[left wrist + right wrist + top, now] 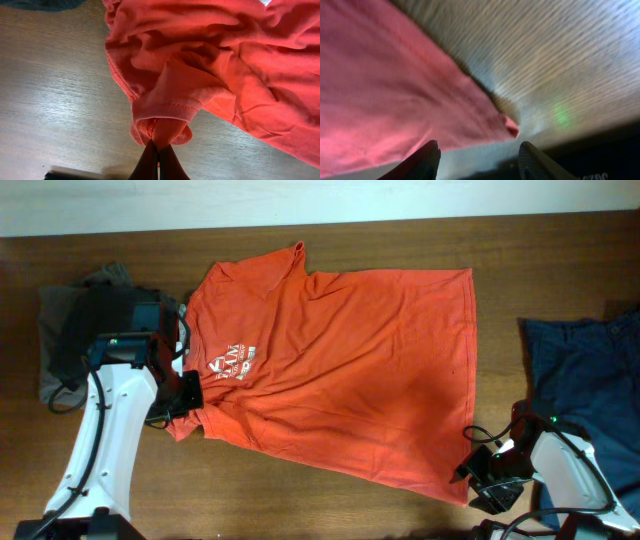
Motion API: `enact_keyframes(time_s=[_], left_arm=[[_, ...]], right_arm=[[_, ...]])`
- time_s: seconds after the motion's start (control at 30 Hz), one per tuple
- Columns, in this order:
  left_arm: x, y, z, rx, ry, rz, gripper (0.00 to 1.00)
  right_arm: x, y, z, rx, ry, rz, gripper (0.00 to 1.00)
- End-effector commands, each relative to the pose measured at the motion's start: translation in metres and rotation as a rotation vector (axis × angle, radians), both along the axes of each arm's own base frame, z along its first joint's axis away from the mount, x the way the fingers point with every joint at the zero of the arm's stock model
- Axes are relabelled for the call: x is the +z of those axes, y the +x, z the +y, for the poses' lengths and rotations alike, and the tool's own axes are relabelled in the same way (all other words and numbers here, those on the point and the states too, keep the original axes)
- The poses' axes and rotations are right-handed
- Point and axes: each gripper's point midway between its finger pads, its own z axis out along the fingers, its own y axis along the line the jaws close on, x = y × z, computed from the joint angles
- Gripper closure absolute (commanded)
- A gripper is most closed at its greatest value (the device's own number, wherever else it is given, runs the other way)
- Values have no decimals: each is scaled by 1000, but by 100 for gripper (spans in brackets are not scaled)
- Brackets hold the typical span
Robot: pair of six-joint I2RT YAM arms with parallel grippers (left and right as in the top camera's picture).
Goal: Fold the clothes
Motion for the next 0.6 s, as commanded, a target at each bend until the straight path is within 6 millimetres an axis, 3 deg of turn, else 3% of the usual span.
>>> enact_keyframes(time_s=[0.0,0.23,0.3,0.57], left_arm=[[2,3,-2,16,-19,-15,100],[2,2,-5,15,-38,-13,100],[2,2,-5,15,-38,-13,100],[2,2,-5,15,-38,-12,100]], right_arm=[[-8,-6,-8,-14,-56,26,48],[-13,-14,-5,-26,-51,46,50],[-17,-18,-2,-29,-43,51,65],[-14,-10,1,3,-9,8,95]])
